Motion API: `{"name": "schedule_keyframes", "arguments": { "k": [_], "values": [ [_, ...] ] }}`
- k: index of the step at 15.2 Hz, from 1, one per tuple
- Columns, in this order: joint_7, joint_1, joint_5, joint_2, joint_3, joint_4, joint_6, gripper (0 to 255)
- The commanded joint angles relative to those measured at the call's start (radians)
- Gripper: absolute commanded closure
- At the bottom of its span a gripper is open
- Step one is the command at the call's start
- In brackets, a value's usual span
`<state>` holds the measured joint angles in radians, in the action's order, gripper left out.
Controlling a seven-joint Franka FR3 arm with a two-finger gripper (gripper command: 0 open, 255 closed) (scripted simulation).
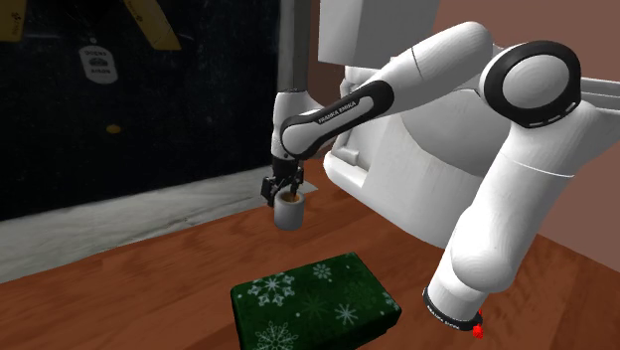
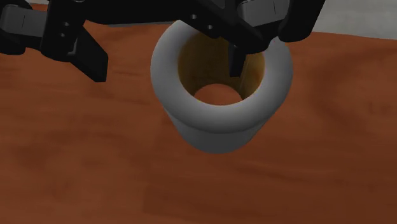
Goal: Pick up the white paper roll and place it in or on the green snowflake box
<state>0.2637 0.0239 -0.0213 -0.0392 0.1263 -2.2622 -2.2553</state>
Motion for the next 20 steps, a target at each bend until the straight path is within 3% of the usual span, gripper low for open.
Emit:
{"name": "schedule_keyframes", "arguments": {
  "k": [1,5,12,13,20],
  "values": [
    [0.004,-0.001,-0.005,0.023,0.0,-0.007,-0.03,0],
    [0.008,-0.001,-0.012,0.053,0.0,-0.024,-0.077,0],
    [0.008,-0.001,-0.012,0.053,0.0,-0.024,-0.077,0],
    [0.008,-0.001,-0.012,0.053,0.0,-0.024,-0.077,255],
    [0.008,-0.001,-0.012,0.053,0.0,-0.024,-0.077,255]
  ]
}}
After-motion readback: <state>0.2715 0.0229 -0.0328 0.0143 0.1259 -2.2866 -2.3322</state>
